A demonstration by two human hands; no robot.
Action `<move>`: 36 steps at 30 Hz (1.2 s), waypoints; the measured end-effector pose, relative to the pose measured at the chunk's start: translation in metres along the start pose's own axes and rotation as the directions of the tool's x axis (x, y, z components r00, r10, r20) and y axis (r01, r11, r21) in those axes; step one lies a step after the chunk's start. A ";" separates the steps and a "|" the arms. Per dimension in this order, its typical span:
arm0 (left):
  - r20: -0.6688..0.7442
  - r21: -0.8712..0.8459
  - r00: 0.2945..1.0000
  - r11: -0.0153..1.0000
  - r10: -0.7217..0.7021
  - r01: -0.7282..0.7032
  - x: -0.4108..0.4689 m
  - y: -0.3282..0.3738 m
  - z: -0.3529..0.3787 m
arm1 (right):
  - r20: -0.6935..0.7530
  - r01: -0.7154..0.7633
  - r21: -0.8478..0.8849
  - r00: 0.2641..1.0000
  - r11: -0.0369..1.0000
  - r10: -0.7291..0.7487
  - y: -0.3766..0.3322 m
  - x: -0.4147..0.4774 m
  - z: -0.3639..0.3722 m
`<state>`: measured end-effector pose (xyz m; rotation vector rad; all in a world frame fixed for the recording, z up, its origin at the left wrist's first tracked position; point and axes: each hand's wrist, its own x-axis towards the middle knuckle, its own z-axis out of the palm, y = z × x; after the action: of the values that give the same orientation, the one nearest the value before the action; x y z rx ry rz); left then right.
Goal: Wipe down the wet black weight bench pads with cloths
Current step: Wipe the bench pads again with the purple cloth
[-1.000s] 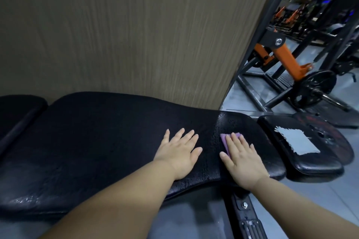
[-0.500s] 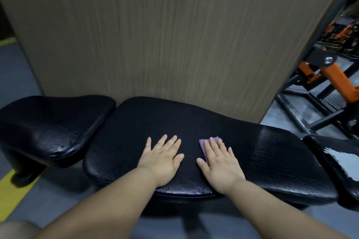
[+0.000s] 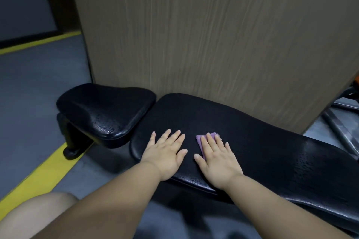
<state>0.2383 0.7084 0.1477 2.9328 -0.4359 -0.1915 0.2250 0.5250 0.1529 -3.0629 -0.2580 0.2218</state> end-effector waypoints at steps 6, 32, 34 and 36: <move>-0.017 -0.053 1.000 0.998 -0.022 0.021 0.002 -0.001 0.002 | 0.040 0.146 0.003 0.988 0.989 -0.146 -0.011 0.025 -0.002; 0.011 0.122 0.995 0.987 0.101 -0.102 -0.007 -0.105 -0.009 | -0.131 0.234 0.218 0.969 0.948 -0.209 -0.100 0.139 -0.019; 0.025 0.188 0.994 0.976 0.108 -0.110 -0.006 -0.121 -0.017 | -0.156 0.234 0.229 0.967 0.945 -0.202 -0.107 0.144 -0.018; 0.046 0.235 0.993 0.965 0.112 -0.120 -0.004 -0.136 -0.025 | -0.176 0.236 0.254 0.965 0.938 -0.195 -0.113 0.149 -0.017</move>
<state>0.2756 0.8413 0.1470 3.1269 -0.6783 -0.1822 0.3549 0.6611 0.1568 -2.7330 -0.5059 0.0140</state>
